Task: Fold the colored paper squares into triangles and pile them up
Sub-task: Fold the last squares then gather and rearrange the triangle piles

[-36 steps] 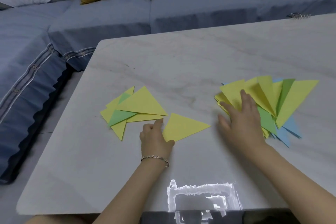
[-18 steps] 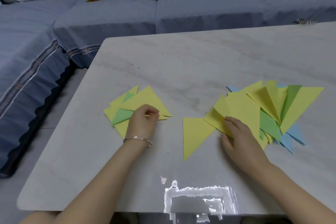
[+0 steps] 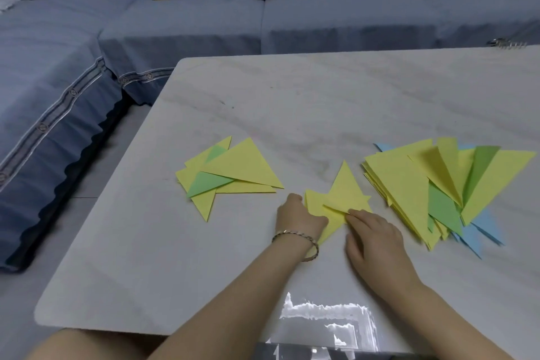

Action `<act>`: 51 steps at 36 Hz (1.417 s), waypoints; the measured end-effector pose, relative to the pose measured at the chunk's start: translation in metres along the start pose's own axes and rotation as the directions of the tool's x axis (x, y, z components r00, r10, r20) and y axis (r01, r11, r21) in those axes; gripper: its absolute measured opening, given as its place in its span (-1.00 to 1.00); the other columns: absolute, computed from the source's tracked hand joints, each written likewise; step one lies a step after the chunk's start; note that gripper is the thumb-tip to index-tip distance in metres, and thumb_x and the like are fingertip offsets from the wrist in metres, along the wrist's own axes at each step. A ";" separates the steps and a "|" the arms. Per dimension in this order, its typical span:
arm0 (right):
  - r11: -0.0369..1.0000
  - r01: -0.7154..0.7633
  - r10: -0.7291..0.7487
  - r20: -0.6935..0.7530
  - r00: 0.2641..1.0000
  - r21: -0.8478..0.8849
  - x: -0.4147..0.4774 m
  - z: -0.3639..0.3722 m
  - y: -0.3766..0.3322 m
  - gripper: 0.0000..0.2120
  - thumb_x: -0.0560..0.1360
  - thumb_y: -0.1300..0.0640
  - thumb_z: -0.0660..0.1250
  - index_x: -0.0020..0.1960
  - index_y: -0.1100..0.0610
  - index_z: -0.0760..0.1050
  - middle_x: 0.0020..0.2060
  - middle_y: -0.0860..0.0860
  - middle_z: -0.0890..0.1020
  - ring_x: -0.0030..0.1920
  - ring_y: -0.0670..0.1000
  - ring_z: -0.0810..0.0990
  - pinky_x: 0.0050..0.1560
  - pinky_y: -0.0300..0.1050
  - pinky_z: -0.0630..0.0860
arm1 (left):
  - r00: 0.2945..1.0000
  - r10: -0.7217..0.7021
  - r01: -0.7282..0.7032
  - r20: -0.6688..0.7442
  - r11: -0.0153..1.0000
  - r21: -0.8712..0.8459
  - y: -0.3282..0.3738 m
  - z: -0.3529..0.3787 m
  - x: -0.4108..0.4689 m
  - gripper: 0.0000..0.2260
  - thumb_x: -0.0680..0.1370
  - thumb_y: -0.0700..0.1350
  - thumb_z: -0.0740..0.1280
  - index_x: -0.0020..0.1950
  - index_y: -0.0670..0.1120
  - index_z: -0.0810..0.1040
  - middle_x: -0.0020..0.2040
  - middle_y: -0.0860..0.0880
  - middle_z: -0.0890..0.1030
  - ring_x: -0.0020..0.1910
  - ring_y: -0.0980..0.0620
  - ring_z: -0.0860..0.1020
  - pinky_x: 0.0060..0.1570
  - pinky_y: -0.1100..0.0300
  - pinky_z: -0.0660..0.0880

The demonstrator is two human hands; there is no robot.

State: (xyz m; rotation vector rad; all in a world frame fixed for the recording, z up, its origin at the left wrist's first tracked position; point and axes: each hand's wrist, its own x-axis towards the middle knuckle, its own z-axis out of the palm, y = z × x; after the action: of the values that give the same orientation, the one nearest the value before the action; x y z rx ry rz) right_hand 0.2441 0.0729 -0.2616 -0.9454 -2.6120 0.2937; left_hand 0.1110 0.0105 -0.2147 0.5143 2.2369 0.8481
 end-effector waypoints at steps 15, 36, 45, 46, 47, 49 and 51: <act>0.996 -0.035 0.041 -0.075 0.996 0.077 -0.006 0.006 -0.001 -0.72 0.33 0.21 0.28 0.00 0.22 0.62 -0.03 0.08 0.66 -0.04 0.17 0.63 -0.03 0.17 0.49 | 0.969 -0.174 0.233 0.176 0.882 -0.410 0.004 -0.015 -0.004 -0.49 0.48 -0.21 0.31 0.39 -0.07 0.23 0.26 -0.12 0.39 0.02 -0.06 0.48 0.02 0.05 0.53; 0.979 -0.105 0.083 0.128 0.988 0.176 -0.010 -0.004 -0.015 -0.62 0.36 0.16 0.26 0.15 0.19 0.55 0.10 0.06 0.60 0.08 0.15 0.56 0.01 0.07 0.44 | 0.791 0.402 -0.329 -0.462 0.915 0.232 0.010 -0.094 0.026 -0.74 0.54 -0.22 0.21 0.22 -0.07 0.45 0.04 -0.15 0.55 0.02 -0.18 0.50 -0.04 0.05 0.41; 0.987 -0.048 0.003 0.279 0.960 0.154 -0.005 -0.007 -0.052 -0.47 0.40 0.05 0.12 0.35 0.16 0.38 0.30 0.08 0.45 0.26 0.16 0.42 0.19 0.04 0.41 | 0.799 0.394 -0.188 -0.455 0.882 0.432 -0.033 -0.142 0.058 -0.61 0.52 -0.19 0.29 0.34 -0.15 0.38 0.34 -0.23 0.28 0.34 -0.20 0.24 0.31 0.05 0.21; 0.984 -0.047 -0.009 0.311 0.950 0.172 -0.005 -0.006 -0.057 -0.44 0.46 0.01 0.04 0.44 0.12 0.25 0.39 0.06 0.33 0.36 0.11 0.28 0.32 -0.04 0.26 | 0.781 0.444 -0.234 -0.439 0.860 0.454 -0.034 -0.134 0.052 -0.61 0.51 -0.21 0.29 0.33 -0.17 0.39 0.36 -0.24 0.26 0.36 -0.21 0.22 0.33 0.05 0.18; 0.979 -0.029 -0.035 0.314 0.949 0.199 -0.005 -0.004 -0.062 -0.46 0.52 -0.01 0.00 0.48 0.07 0.13 0.45 0.04 0.21 0.41 0.07 0.16 0.37 -0.14 0.12 | 0.764 0.501 -0.296 -0.406 0.832 0.469 -0.035 -0.124 0.045 -0.63 0.50 -0.23 0.29 0.31 -0.18 0.41 0.37 -0.24 0.26 0.37 -0.21 0.22 0.35 0.07 0.16; 0.958 -0.041 -0.067 0.359 0.931 0.285 -0.004 -0.003 -0.072 -0.49 0.60 0.04 0.05 0.51 0.01 0.00 0.48 0.00 0.08 0.44 -0.01 0.03 0.35 -0.31 -0.03 | 0.742 0.598 -0.435 -0.303 0.773 0.461 -0.037 -0.102 0.031 -0.68 0.52 -0.25 0.26 0.27 -0.22 0.45 0.37 -0.23 0.31 0.38 -0.19 0.27 0.35 0.17 0.14; 0.907 -0.080 -0.092 0.380 0.921 0.413 -0.002 -0.003 -0.080 -0.51 0.60 0.07 0.06 0.49 0.01 0.05 0.48 -0.01 0.10 0.46 -0.09 0.03 0.28 -0.46 -0.09 | 0.730 0.654 -0.542 -0.200 0.732 0.413 -0.041 -0.081 0.016 -0.70 0.55 -0.22 0.19 0.26 -0.23 0.46 0.38 -0.17 0.34 0.39 -0.11 0.30 0.29 0.37 0.08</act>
State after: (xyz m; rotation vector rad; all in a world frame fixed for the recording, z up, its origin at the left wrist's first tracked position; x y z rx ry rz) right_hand 0.2007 0.0117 -0.2346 -0.7834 -2.7145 1.1033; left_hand 0.0377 -0.0437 -0.2055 1.4303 2.5733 0.9271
